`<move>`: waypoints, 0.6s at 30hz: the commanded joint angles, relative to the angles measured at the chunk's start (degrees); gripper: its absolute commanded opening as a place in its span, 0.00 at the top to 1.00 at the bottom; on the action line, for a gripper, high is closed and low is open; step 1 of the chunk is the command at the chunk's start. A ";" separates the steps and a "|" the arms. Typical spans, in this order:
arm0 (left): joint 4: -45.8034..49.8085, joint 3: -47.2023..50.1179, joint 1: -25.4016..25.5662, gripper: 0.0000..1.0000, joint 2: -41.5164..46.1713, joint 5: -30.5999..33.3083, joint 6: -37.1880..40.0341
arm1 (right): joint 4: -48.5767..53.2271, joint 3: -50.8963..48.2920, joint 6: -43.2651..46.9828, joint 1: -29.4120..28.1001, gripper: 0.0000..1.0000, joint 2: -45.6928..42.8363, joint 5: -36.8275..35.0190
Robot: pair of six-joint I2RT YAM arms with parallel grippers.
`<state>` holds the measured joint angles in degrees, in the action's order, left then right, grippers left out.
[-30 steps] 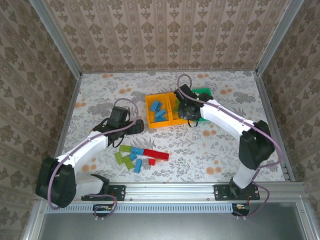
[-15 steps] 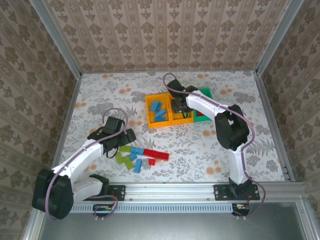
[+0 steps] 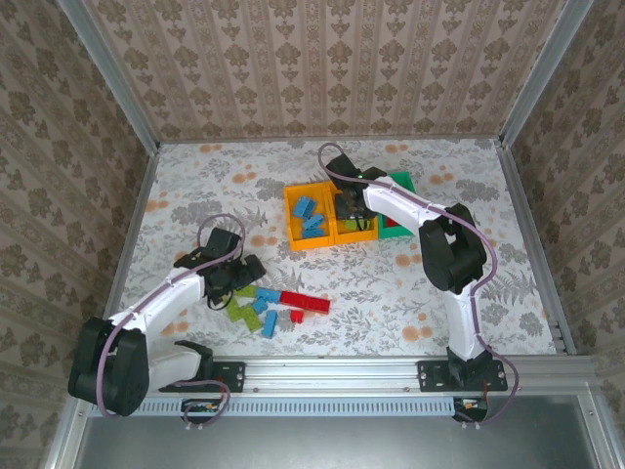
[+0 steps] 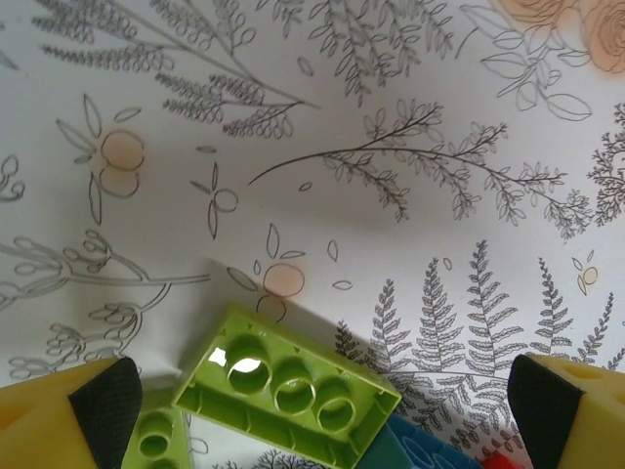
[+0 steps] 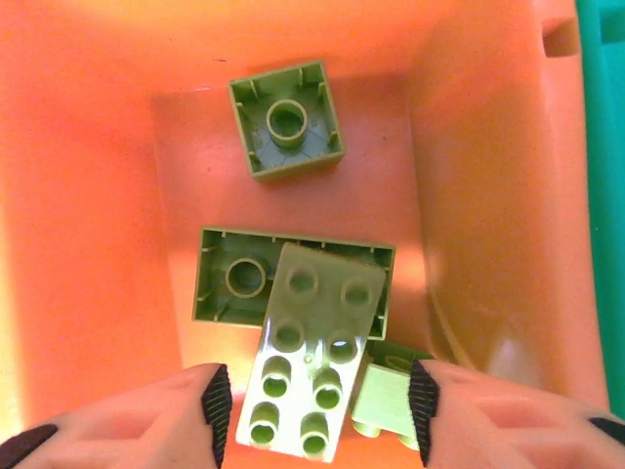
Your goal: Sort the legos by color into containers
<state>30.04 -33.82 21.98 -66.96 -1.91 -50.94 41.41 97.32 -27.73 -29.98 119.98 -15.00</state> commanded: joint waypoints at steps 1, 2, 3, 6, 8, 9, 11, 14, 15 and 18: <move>4.24 -0.25 -0.45 0.00 1.76 -0.33 -5.44 | -0.60 0.92 0.78 0.27 0.42 0.13 -0.32; 4.30 0.04 -0.53 0.00 2.21 -0.31 -6.80 | -0.83 0.63 0.76 0.25 0.40 -0.24 -0.21; 4.17 0.29 -0.60 0.00 2.53 -0.21 -7.96 | -1.10 0.32 0.56 0.25 0.38 -0.75 -0.02; 3.70 1.39 -0.56 0.00 3.84 -0.65 -12.86 | -2.78 -1.39 -0.12 0.22 0.29 -2.92 0.40; 4.25 1.18 -0.62 0.00 4.33 -0.75 -15.09 | -4.03 -2.64 -0.65 0.26 0.26 -4.50 0.68; 4.70 0.81 -0.64 0.00 4.53 -0.64 -16.17 | -4.65 -3.27 -0.92 0.27 0.24 -5.20 0.95; 5.35 0.06 -0.62 0.00 4.68 -0.89 -18.07 | -5.51 -4.18 -1.21 0.27 0.22 -6.22 1.54; 5.92 -0.44 -0.57 0.00 4.69 -2.34 -21.74 | -6.05 -4.83 -1.47 0.26 0.21 -6.98 1.83; 5.80 -0.38 -0.55 0.00 4.64 -2.80 -23.11 | -6.03 -5.02 -1.63 0.31 0.20 -7.13 1.85; 4.63 0.40 -0.36 0.00 4.19 -3.93 -26.59 | -6.41 -6.27 -2.75 0.60 0.19 -7.66 1.96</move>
<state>33.87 -33.34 21.76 -63.13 -3.92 -71.24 35.92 92.58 -28.80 -29.82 114.93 -14.13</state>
